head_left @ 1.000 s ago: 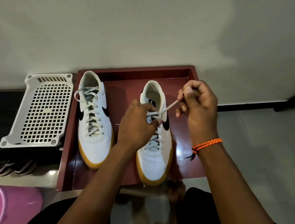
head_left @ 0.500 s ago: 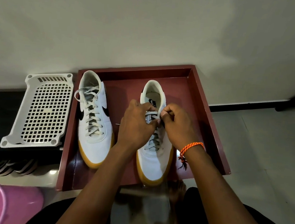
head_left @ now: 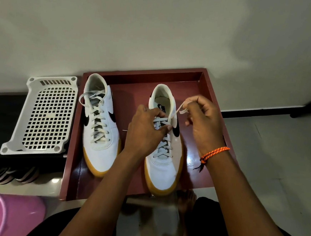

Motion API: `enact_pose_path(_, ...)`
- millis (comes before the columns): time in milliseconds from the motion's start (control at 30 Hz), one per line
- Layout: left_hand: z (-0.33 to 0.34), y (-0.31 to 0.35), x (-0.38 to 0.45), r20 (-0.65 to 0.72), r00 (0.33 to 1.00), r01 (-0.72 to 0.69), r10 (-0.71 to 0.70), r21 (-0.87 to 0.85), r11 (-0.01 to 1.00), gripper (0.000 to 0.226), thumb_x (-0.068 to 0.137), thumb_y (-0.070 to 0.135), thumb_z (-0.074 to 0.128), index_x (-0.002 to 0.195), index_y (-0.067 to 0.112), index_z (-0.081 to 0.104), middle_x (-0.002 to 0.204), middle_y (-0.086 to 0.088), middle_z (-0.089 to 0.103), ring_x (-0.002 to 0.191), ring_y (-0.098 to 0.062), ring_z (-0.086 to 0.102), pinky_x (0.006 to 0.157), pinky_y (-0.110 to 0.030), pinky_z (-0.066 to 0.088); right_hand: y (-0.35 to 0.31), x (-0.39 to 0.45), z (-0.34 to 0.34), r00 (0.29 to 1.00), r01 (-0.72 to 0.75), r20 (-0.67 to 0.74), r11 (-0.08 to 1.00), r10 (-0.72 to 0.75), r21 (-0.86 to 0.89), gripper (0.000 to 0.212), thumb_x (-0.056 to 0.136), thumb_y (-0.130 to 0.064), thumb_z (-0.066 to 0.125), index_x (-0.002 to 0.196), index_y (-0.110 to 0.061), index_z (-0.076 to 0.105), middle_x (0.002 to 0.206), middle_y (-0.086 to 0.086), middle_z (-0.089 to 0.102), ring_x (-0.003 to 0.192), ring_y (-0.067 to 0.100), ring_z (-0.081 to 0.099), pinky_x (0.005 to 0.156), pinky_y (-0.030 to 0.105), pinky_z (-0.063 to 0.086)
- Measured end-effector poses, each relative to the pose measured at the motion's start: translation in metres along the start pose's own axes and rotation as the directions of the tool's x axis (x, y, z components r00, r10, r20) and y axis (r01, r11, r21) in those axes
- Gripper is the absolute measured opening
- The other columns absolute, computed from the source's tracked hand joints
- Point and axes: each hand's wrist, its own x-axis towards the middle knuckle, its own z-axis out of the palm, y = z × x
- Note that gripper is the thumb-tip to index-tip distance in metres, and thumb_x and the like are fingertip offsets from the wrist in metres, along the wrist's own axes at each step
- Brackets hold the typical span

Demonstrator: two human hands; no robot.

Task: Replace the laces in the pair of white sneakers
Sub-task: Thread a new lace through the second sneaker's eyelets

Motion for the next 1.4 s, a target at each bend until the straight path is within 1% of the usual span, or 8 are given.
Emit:
enact_pose_path(133, 0.000, 0.000, 0.001, -0.044, 0.999, 0.003, 0.003, 0.132, 0.991, 0.043, 0.087, 0.050, 0.083, 0.125, 0.032, 0.072, 0.110, 0.007, 0.042, 0.111, -0.017, 0.041, 0.101, -0.048, 0.048, 0.013, 0.002, -0.003, 0.993, 0.036, -0.093, 0.942, -0.071, -0.335, 0.019, 0.093, -0.010, 0.063, 0.108, -0.022, 0.063, 0.089, 0.003, 0.060, 0.073, 0.018, 0.058, 0.066, 0.035, 0.051)
enact_pose_path(333, -0.001, -0.003, -0.001, -0.082, 0.995, -0.037, 0.050, 0.158, 0.987, 0.041, 0.086, 0.044, 0.085, 0.124, 0.032, 0.074, 0.110, 0.007, 0.040, 0.109, -0.016, 0.037, 0.094, -0.038, 0.042, 0.030, -0.012, 0.015, 0.969, 0.122, 0.239, 0.728, 0.059, -0.674, 0.025, 0.108, -0.035, 0.043, 0.094, -0.022, 0.058, 0.098, 0.002, 0.057, 0.087, 0.023, 0.059, 0.078, 0.051, 0.056)
enact_pose_path(733, -0.004, -0.003, 0.001, -0.076, 0.995, -0.057, 0.070, 0.165, 0.985, 0.044, 0.085, 0.061, 0.079, 0.119, 0.033, 0.076, 0.102, 0.011, 0.042, 0.103, -0.015, 0.046, 0.086, -0.050, 0.052, 0.007, -0.003, 0.006, 0.970, 0.039, 0.242, 0.987, 0.001, -0.158, 0.023, 0.103, -0.009, 0.056, 0.083, -0.007, 0.067, 0.069, -0.010, 0.062, 0.067, 0.005, 0.057, 0.066, 0.025, 0.048)
enact_pose_path(867, -0.006, -0.004, 0.000, -0.056, 0.997, -0.050, 0.060, 0.169, 0.984, 0.039, 0.084, 0.054, 0.082, 0.116, 0.034, 0.075, 0.102, 0.010, 0.042, 0.104, -0.017, 0.047, 0.089, -0.050, 0.051, -0.004, -0.001, 0.001, 0.973, 0.016, 0.231, 0.999, -0.026, 0.045, 0.024, 0.106, -0.008, 0.055, 0.086, 0.001, 0.064, 0.078, 0.022, 0.055, 0.073, 0.023, 0.050, 0.064, 0.030, 0.043)
enact_pose_path(1100, -0.007, 0.001, -0.003, -0.038, 0.997, -0.058, 0.060, 0.039, 0.998, 0.035, 0.082, 0.037, 0.090, 0.113, 0.031, 0.075, 0.104, 0.008, 0.046, 0.107, -0.020, 0.052, 0.093, -0.045, 0.052, -0.016, 0.001, -0.005, 0.960, -0.280, 0.175, 0.703, 0.220, 0.653, 0.024, 0.099, -0.014, 0.056, 0.076, -0.017, 0.058, 0.073, -0.001, 0.053, 0.065, 0.014, 0.050, 0.062, 0.029, 0.042)
enact_pose_path(1200, -0.010, 0.002, -0.005, -0.052, 0.998, -0.049, 0.047, -0.046, 0.998, 0.052, 0.078, 0.032, 0.092, 0.118, 0.029, 0.059, 0.107, 0.011, 0.054, 0.101, -0.014, 0.058, 0.086, -0.039, 0.055, 0.009, 0.010, -0.018, 0.947, -0.277, -0.172, 0.961, 0.272, -0.004, 0.005, 0.090, -0.019, 0.066, 0.085, -0.021, 0.066, 0.083, -0.001, 0.063, 0.073, 0.018, 0.059, 0.067, 0.033, 0.049)
enact_pose_path(1267, -0.014, 0.002, -0.004, -0.039, 0.999, -0.003, 0.000, -0.092, 0.996, 0.061, 0.078, 0.033, 0.093, 0.121, 0.025, 0.051, 0.101, 0.015, 0.057, 0.092, -0.005, 0.060, 0.078, -0.033, 0.054, 0.023, 0.008, -0.019, 0.967, -0.249, -0.201, 0.725, 0.154, -0.643, 0.018, 0.092, -0.021, 0.064, 0.106, -0.028, 0.072, 0.115, 0.008, 0.063, 0.105, 0.030, 0.058, 0.087, 0.037, 0.050)
enact_pose_path(1400, -0.018, 0.003, -0.004, 0.021, 0.995, 0.101, -0.099, -0.117, 0.988, 0.059, 0.079, 0.036, 0.093, 0.118, 0.020, 0.051, 0.095, 0.018, 0.059, 0.085, -0.002, 0.062, 0.077, -0.034, 0.054, 0.021, -0.002, 0.002, 0.992, 0.067, 0.126, 0.731, 0.027, -0.679, 0.022, 0.102, -0.025, 0.053, 0.108, -0.030, 0.073, 0.134, 0.001, 0.053, 0.118, 0.020, 0.048, 0.092, 0.034, 0.044)
